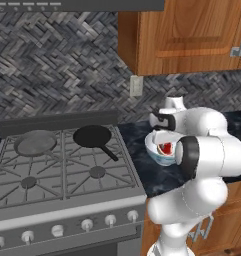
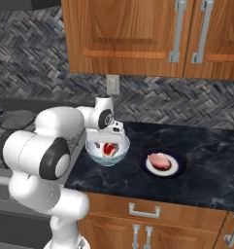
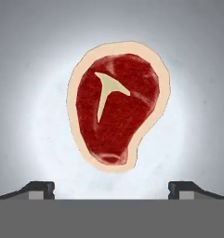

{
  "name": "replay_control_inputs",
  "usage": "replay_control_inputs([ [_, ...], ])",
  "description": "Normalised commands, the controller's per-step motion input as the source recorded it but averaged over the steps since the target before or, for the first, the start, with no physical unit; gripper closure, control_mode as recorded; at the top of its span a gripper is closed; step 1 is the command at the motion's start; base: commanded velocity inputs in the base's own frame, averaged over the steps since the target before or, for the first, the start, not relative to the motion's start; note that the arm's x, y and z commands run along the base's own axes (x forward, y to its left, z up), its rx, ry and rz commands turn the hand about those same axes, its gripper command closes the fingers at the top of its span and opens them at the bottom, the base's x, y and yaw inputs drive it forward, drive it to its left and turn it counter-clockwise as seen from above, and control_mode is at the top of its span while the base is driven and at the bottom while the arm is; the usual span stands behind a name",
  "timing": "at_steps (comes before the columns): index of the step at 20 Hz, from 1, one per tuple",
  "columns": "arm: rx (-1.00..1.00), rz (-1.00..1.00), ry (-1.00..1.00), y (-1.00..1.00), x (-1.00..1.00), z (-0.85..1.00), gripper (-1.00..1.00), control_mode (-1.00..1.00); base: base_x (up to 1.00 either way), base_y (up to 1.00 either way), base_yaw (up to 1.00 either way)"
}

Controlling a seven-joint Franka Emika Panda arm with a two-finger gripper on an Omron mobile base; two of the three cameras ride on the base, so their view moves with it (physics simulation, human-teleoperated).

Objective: Place one of the steaks on the plate and the other in the bowl. Then place the bowl in the fridge.

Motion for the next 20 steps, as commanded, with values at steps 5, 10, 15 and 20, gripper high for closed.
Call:
replay_control_inputs([
  [5,0.00,0.00,-0.09,0.16,-0.40,0.67,-1.00,-1.00,0.00,0.00,0.00],
  [10,0.00,0.00,-0.05,0.08,-0.55,0.67,-1.00,-1.00,0.00,0.00,0.00],
  [15,0.06,-0.05,0.03,0.07,-0.74,0.22,-1.00,-1.00,0.00,0.00,0.00],
  [20,0.04,-0.06,0.01,0.28,-0.59,0.00,-1.00,-1.00,0.00,0.00,0.00],
])
